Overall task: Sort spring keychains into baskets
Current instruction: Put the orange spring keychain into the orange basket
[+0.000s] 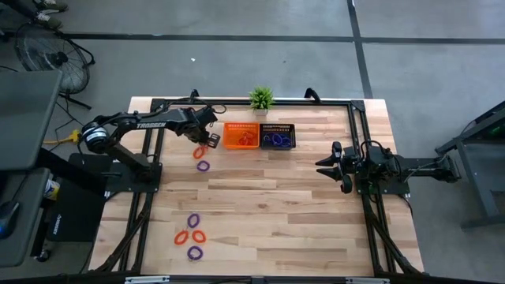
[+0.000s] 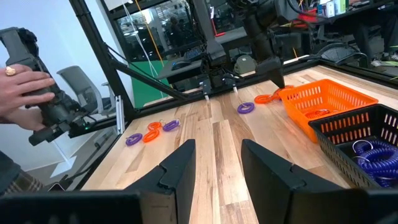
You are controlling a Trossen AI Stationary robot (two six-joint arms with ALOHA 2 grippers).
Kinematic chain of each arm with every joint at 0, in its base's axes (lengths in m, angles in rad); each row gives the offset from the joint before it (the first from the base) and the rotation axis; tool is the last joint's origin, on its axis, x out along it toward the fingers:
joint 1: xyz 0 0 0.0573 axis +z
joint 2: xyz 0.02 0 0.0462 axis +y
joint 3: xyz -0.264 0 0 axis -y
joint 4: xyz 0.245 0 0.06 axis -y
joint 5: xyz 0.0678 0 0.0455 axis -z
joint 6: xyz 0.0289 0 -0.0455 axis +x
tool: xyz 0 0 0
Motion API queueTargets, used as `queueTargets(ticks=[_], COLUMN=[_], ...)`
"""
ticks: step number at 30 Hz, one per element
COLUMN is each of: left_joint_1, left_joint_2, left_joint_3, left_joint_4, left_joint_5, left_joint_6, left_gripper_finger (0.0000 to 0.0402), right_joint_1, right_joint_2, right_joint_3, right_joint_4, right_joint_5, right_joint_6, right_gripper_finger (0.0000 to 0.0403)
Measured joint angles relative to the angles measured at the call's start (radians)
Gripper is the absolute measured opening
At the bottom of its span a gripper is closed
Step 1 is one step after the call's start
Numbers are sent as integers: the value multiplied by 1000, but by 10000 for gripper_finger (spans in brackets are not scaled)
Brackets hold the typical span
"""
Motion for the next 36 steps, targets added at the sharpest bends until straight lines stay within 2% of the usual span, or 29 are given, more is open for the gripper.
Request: queueTargets(ticks=[7, 13, 17, 20, 28, 32, 36], left_joint_1=[0, 0, 0, 1, -1, -1, 0], left_joint_2=[-80, -200, -241, -231, -90, -49, -23], left_joint_3=[0, 0, 1, 2, 2, 2, 2], left_joint_4=[-36, -42, -51, -77, -23, -1, 9], left_joint_5=[10, 42, 16, 1, 1, 7, 19], left_joint_6=[3, 22, 23, 28, 35, 62, 63], left_gripper_finger=[29, 29, 29, 29, 36, 68, 127], right_joint_1=[0, 0, 0, 0, 0, 0, 0], right_joint_2=[0, 0, 0, 0, 0, 0, 0], right_joint_3=[0, 0, 0, 0, 0, 0, 0], right_joint_4=[0, 0, 0, 0, 0, 0, 0], right_joint_5=[0, 0, 0, 0, 0, 0, 0], right_joint_6=[0, 0, 0, 0, 0, 0, 0], right_gripper_finger=[124, 124, 124, 124, 124, 124, 124])
